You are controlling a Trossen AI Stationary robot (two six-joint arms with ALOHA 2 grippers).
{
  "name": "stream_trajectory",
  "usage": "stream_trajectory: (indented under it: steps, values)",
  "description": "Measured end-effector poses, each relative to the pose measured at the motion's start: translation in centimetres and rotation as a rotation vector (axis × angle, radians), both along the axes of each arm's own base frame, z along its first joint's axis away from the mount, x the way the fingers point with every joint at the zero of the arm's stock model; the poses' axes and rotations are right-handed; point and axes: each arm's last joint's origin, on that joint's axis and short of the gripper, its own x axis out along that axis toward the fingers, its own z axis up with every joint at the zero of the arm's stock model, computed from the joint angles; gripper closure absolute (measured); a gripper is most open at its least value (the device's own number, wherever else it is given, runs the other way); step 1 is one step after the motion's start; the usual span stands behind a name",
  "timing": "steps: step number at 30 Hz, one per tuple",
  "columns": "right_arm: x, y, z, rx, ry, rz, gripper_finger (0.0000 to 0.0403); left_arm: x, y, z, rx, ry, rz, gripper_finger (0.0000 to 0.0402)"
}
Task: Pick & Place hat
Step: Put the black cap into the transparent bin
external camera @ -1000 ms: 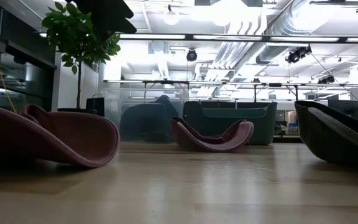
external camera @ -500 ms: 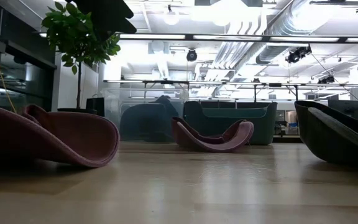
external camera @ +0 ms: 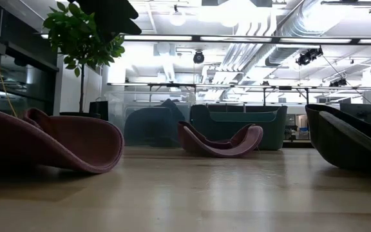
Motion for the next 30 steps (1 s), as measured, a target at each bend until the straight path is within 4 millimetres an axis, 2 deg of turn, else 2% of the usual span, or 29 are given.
stream_trajectory:
  steps: [12,23,30]
  values:
    - [0.3,1.1,-2.5,-0.192,0.018,0.108,0.0127,0.0,0.0,0.0,0.000,0.000,0.000,0.0254]
    - [1.2,2.2,-4.6,-0.255,0.000,0.175,0.0128,0.0,0.0,0.0,0.000,0.000,0.000,0.0254]
    - [1.5,2.6,-5.0,-0.252,-0.024,0.171,0.0128,0.0,0.0,0.0,0.000,0.000,0.000,0.0254]
